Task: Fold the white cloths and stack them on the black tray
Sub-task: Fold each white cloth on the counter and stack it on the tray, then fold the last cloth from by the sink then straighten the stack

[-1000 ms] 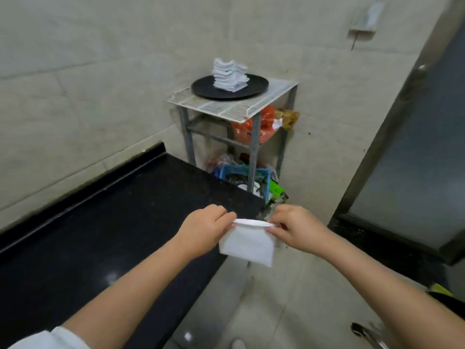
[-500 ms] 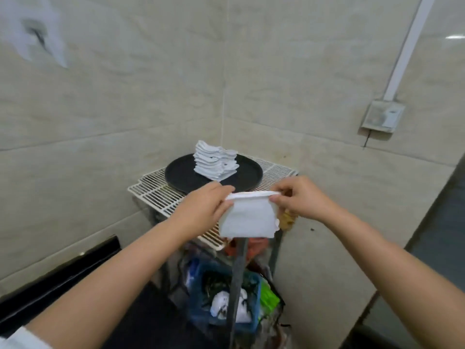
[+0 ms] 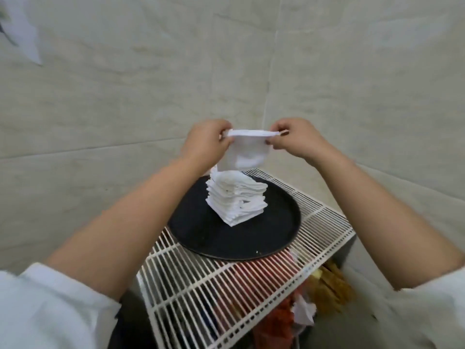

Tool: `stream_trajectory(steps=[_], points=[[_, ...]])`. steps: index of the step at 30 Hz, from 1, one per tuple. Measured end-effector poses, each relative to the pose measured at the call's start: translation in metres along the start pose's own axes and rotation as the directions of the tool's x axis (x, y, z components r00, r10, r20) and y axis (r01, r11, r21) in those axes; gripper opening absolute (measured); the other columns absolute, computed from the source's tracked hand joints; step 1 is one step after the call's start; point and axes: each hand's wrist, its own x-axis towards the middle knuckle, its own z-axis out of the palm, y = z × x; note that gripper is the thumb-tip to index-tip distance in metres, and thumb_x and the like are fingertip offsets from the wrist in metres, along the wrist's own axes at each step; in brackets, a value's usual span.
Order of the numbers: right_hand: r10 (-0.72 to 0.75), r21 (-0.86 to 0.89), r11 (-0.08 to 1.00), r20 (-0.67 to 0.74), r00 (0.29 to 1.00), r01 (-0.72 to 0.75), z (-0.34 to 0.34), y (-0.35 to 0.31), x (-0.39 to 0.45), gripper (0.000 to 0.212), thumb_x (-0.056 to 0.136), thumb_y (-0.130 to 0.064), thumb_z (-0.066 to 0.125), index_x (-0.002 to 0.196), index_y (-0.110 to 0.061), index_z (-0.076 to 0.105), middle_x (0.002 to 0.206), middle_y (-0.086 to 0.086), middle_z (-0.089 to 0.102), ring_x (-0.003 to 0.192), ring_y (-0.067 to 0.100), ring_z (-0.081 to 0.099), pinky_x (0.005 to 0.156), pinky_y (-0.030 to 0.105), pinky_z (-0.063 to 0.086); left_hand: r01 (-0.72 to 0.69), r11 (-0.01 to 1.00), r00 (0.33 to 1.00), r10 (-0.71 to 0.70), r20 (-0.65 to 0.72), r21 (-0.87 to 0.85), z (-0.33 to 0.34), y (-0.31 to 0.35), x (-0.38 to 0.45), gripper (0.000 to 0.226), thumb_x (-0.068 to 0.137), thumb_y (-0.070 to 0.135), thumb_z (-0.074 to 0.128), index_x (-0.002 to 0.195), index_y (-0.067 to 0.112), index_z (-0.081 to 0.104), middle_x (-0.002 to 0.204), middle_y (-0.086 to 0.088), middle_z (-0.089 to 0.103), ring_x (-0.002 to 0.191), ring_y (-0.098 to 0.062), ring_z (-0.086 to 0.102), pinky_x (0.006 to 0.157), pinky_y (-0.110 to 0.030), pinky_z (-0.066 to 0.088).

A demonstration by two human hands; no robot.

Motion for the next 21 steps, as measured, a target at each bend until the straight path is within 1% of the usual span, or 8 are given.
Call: stream_trajectory(steps=[2, 4, 6, 8, 10, 14, 16, 21], points=[[-0.092, -0.011, 0.996, -0.067, 0.993, 0.092, 0.007, 0.017, 0.036, 0.014, 0.083, -0.003, 0.055, 0.090, -0.002, 0.067, 0.062, 0.004, 0.052, 0.049, -0.001, 0.049, 0.046, 0.006, 0.032, 0.012, 0.994, 0.994, 0.000, -0.110, 0.108, 0.012, -0.001, 0.022, 0.024, 0.090, 0.011, 0.054, 0.112, 0.006, 0.062, 0.112, -0.014, 0.066, 0.101, -0.027, 0.062, 0.085, -0.032, 0.041], [-0.120, 0.027, 0.992, -0.053, 0.991, 0.121, 0.019, 0.039, 0.059, 0.017, 0.084, -0.002, 0.054, 0.093, -0.002, 0.067, 0.065, 0.003, 0.052, 0.055, 0.006, 0.046, 0.046, 0.004, 0.033, 0.071, 0.983, 0.992, -0.052, -0.114, 0.170, 0.031, -0.007, 0.033, 0.029, 0.091, 0.011, 0.055, 0.118, 0.006, 0.060, 0.119, -0.013, 0.063, 0.108, -0.029, 0.058, 0.087, -0.031, 0.038], [-0.137, 0.024, 0.990, 0.058, 0.989, 0.136, 0.035, 0.071, 0.073, 0.017, 0.084, -0.001, 0.053, 0.094, -0.002, 0.067, 0.067, 0.001, 0.054, 0.061, 0.012, 0.047, 0.050, 0.003, 0.034, 0.124, 0.971, 0.992, -0.122, -0.022, 0.206, 0.058, -0.014, 0.034, 0.031, 0.091, 0.011, 0.055, 0.121, 0.004, 0.058, 0.120, -0.015, 0.061, 0.111, -0.031, 0.056, 0.089, -0.030, 0.037], [-0.139, -0.016, 0.989, 0.199, 0.970, 0.145, 0.052, 0.103, 0.076, 0.017, 0.084, -0.001, 0.054, 0.094, 0.001, 0.067, 0.080, 0.011, 0.062, 0.076, 0.023, 0.055, 0.054, 0.013, 0.034, 0.140, 0.957, 0.978, -0.174, 0.114, 0.255, 0.080, -0.021, 0.026, 0.032, 0.092, 0.012, 0.054, 0.123, 0.005, 0.058, 0.121, -0.015, 0.061, 0.112, -0.030, 0.055, 0.089, -0.029, 0.038], [-0.165, 0.008, 0.986, 0.279, 0.946, 0.169, 0.062, 0.125, 0.074, 0.016, 0.083, -0.001, 0.055, 0.093, 0.003, 0.067, 0.092, 0.018, 0.066, 0.088, 0.029, 0.059, 0.064, 0.023, 0.033, 0.146, 0.935, 0.963, -0.210, 0.171, 0.324, 0.093, -0.025, 0.016, 0.033, 0.093, 0.014, 0.052, 0.125, 0.009, 0.057, 0.123, -0.011, 0.061, 0.111, -0.026, 0.056, 0.088, -0.026, 0.038], [-0.294, 0.073, 0.955, 0.358, 0.886, 0.288, 0.068, 0.143, 0.068, 0.018, 0.083, 0.000, 0.054, 0.096, 0.002, 0.066, 0.089, 0.005, 0.056, 0.083, 0.018, 0.050, 0.065, 0.021, 0.035, 0.178, 0.912, 0.953, -0.253, 0.167, 0.368, 0.098, -0.025, 0.005, 0.033, 0.093, 0.017, 0.053, 0.125, 0.010, 0.057, 0.118, -0.009, 0.063, 0.103, -0.024, 0.059, 0.083, -0.023, 0.038], [-0.320, 0.039, 0.941, 0.424, 0.847, 0.336, 0.069, 0.150, 0.067, 0.018, 0.083, -0.003, 0.055, 0.097, 0.001, 0.065, 0.096, 0.009, 0.061, 0.084, 0.018, 0.050, 0.062, 0.022, 0.031, 0.179, 0.906, 0.949, -0.262, 0.177, 0.383, 0.101, -0.022, 0.000, 0.034, 0.093, 0.020, 0.053, 0.126, 0.011, 0.057, 0.117, -0.008, 0.063, 0.097, -0.022, 0.060, 0.080, -0.023, 0.038], [-0.282, -0.007, 0.943, 0.517, 0.808, 0.333, 0.067, 0.166, 0.064, 0.025, 0.086, -0.010, 0.055, 0.109, -0.004, 0.062, 0.114, 0.014, 0.060, 0.103, 0.024, 0.054, 0.075, 0.021, 0.035, 0.187, 0.897, 0.943, -0.278, 0.181, 0.399, 0.113, -0.015, -0.013, 0.047, 0.095, 0.028, 0.048, 0.139, 0.018, 0.039, 0.137, 0.002, 0.047, 0.084, -0.011, 0.053, 0.084, -0.022, 0.040]])
